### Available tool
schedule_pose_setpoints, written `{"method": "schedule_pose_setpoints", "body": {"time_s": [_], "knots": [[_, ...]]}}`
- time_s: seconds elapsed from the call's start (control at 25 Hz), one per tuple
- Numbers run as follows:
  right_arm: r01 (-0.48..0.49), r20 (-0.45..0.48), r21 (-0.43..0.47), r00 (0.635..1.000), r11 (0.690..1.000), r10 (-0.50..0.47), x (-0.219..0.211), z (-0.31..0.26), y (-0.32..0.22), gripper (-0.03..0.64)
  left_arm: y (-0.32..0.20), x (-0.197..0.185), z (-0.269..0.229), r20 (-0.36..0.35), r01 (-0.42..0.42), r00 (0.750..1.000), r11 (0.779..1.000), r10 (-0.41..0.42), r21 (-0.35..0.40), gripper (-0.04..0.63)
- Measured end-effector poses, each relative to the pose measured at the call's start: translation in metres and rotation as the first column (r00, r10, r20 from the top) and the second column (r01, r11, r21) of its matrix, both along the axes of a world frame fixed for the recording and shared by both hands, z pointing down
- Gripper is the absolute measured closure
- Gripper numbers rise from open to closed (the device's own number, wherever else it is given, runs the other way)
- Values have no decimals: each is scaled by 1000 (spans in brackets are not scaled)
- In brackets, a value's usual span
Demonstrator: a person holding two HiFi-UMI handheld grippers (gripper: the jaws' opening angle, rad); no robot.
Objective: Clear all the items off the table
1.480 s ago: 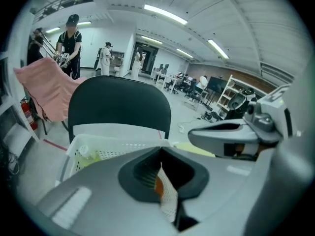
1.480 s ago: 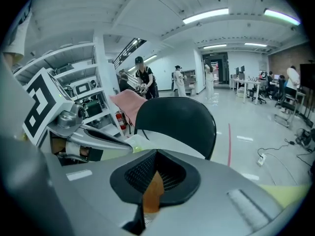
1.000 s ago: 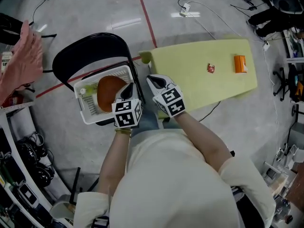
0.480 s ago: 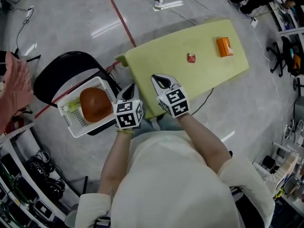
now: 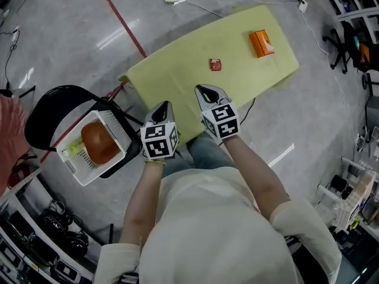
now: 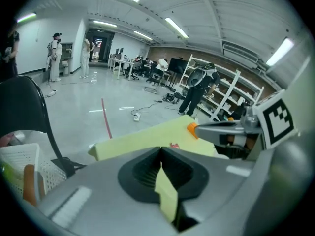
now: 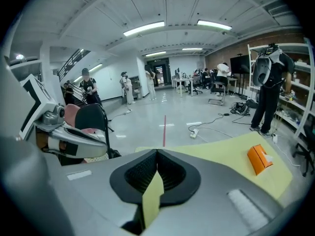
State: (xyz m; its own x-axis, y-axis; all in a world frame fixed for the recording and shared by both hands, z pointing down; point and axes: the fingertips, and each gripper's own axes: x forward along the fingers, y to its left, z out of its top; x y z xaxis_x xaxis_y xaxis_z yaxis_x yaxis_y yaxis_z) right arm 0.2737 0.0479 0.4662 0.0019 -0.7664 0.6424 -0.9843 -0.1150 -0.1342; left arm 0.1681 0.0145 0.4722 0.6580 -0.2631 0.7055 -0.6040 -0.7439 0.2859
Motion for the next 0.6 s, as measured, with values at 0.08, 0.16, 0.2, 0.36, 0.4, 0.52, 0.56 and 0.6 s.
{"method": "schedule_pose_setpoints", "body": {"time_s": [0.08,0.16,0.2,0.36,0.4,0.52,0.56,0.6], "knots": [[-16,-5,-17,1000,1000,16,20,11,7,615,5,16,8,7,-11,1000,1000,11,-8,586],[-33,-8,-31,999,999,33,39,23,12,615,9,31,17,11,-20,1000,1000,20,-15,586],[-42,-9,-39,999,998,41,49,30,14,611,10,39,22,13,-25,1000,1000,25,-18,586],[-69,-2,-80,998,994,70,85,63,24,589,15,69,45,32,-47,998,999,47,-22,586],[-74,-1,-90,997,993,75,94,72,25,580,15,77,51,37,-51,998,998,51,-22,586],[-83,-4,-113,997,990,83,119,96,24,571,12,97,69,48,-49,998,998,50,-26,586],[-83,-7,-120,997,989,83,126,104,23,568,11,103,75,50,-45,998,999,47,-29,586],[-83,-9,-128,997,988,83,133,112,22,560,11,108,81,53,-41,998,999,43,-34,586]]}}
